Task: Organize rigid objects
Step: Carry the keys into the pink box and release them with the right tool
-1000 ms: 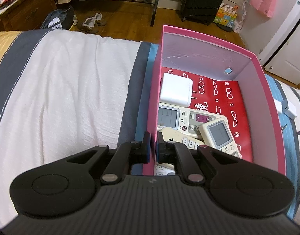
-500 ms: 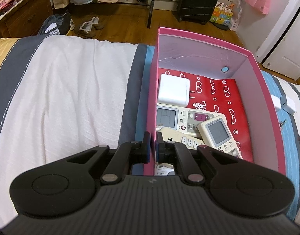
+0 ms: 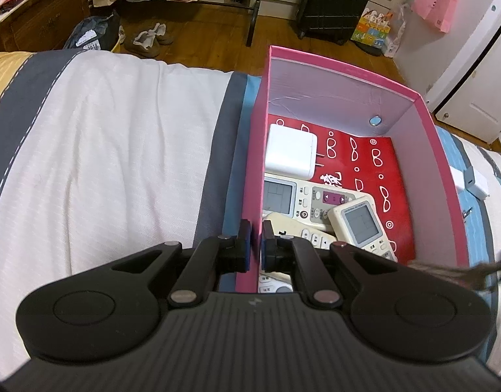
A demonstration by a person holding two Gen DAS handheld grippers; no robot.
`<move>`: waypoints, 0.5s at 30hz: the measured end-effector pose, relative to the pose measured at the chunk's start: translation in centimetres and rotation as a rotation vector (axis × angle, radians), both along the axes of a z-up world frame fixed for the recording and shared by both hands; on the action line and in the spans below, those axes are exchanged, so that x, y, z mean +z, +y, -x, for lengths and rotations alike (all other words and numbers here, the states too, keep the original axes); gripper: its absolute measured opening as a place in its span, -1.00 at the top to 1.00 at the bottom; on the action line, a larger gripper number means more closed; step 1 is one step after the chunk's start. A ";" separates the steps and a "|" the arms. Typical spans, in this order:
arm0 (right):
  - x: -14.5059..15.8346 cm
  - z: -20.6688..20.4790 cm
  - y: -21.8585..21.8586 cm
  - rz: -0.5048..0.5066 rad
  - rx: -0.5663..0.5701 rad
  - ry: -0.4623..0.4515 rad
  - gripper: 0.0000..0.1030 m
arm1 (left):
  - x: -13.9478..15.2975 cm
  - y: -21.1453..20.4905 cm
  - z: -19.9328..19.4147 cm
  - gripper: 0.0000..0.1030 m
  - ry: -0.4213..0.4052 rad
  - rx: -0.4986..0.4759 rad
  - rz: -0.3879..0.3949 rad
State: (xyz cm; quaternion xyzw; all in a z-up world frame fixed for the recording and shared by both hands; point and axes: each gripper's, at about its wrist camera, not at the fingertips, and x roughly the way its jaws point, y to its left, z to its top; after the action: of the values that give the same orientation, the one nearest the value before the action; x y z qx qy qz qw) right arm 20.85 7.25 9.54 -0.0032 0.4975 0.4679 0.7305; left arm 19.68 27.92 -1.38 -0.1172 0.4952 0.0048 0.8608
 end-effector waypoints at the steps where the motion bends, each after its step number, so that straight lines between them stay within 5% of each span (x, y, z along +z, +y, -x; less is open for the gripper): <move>1: -0.5 -0.1 0.3 -0.001 0.008 0.005 0.96 | 0.0 0.0 0.0 0.90 -0.001 -0.001 0.001; 15: -4.8 -6.1 5.8 0.062 0.037 0.017 0.96 | -0.1 0.1 -0.1 0.89 -0.006 -0.006 0.003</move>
State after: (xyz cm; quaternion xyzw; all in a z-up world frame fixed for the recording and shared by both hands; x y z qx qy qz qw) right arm 26.92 13.06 4.73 -0.0309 0.5177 0.4657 0.7171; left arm 19.73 28.06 -1.52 -0.1167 0.4930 0.0010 0.8622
